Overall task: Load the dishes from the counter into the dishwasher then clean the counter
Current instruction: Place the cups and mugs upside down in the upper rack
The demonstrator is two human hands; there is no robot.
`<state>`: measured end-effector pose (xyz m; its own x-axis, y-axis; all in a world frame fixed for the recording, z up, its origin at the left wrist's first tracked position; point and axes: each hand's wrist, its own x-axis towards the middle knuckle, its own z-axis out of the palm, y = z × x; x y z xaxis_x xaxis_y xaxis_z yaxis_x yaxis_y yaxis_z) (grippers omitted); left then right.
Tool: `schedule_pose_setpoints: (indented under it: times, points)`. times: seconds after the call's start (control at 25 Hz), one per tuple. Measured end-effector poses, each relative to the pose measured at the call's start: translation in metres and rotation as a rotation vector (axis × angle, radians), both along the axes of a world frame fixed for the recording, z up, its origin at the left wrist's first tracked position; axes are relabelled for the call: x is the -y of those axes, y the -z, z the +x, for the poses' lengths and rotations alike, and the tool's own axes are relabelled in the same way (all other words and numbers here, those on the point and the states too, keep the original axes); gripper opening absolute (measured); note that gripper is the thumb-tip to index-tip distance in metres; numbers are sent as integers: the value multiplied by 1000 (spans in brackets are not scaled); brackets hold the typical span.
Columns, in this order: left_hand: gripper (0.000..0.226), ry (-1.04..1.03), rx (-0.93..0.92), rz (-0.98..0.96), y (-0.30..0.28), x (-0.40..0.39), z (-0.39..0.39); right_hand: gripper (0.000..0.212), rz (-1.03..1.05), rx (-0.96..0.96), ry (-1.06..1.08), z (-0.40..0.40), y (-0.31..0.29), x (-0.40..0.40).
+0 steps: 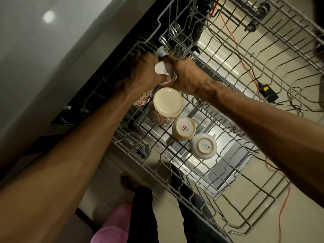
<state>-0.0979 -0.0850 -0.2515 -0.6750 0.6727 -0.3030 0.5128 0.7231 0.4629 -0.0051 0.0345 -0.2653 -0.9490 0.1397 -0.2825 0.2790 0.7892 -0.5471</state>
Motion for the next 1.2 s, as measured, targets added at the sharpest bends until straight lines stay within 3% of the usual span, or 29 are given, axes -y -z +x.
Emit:
schedule_pose_setpoints:
  times: [0.24, 0.6, 0.8, 1.2]
  points:
    - [53, 25, -25, -24, 8, 1, -2, 81, -117, 44, 57, 11, -2, -6]
    - [44, -40, -122, 107, -7, 17, 24, 56, -257, -62, 363, 44, -11, 12]
    - [63, 46, -90, -9, 0, 19, 15, 32, -284, -145, 369, 59, -4, 47]
    - [70, 124, -46, -1, 3, 2, 0, 31, -276, -229, 435, 61, 1, 68]
